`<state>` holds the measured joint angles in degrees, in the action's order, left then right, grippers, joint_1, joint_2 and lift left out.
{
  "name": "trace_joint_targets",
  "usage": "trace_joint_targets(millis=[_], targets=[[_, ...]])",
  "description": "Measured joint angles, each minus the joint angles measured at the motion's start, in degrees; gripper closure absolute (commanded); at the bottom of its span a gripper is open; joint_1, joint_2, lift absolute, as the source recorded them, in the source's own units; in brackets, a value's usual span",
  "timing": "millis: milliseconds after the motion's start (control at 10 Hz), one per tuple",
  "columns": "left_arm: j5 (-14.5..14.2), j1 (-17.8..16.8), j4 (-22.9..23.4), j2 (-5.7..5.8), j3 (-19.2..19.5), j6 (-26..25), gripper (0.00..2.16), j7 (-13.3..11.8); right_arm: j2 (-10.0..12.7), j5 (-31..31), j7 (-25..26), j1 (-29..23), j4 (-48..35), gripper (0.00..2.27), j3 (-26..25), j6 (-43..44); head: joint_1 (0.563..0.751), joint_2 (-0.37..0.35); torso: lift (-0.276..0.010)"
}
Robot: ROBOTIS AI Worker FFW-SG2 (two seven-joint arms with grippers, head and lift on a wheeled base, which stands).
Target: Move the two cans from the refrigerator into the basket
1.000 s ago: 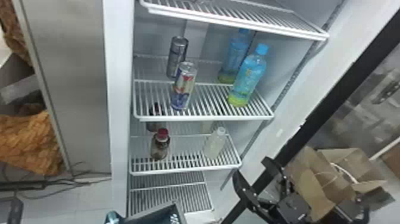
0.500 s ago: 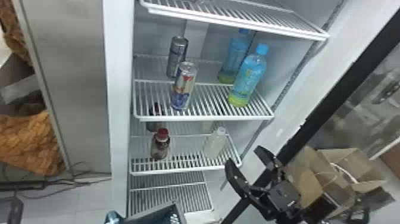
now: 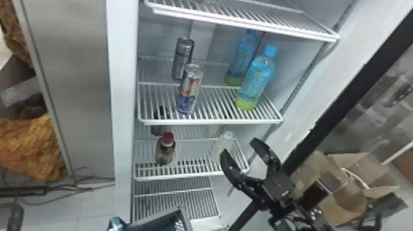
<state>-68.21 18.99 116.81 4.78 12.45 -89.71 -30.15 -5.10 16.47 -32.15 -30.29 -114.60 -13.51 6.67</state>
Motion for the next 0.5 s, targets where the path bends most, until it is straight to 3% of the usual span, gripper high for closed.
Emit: trace_joint_targets(millis=[500], targets=[[0.0,0.1,0.0,-0.04,0.0,0.0,1.20,0.0,-0.2,-0.7,1.8,5.7,1.7,0.14,3.9,-1.7,0.695,-0.333,-0.035]])
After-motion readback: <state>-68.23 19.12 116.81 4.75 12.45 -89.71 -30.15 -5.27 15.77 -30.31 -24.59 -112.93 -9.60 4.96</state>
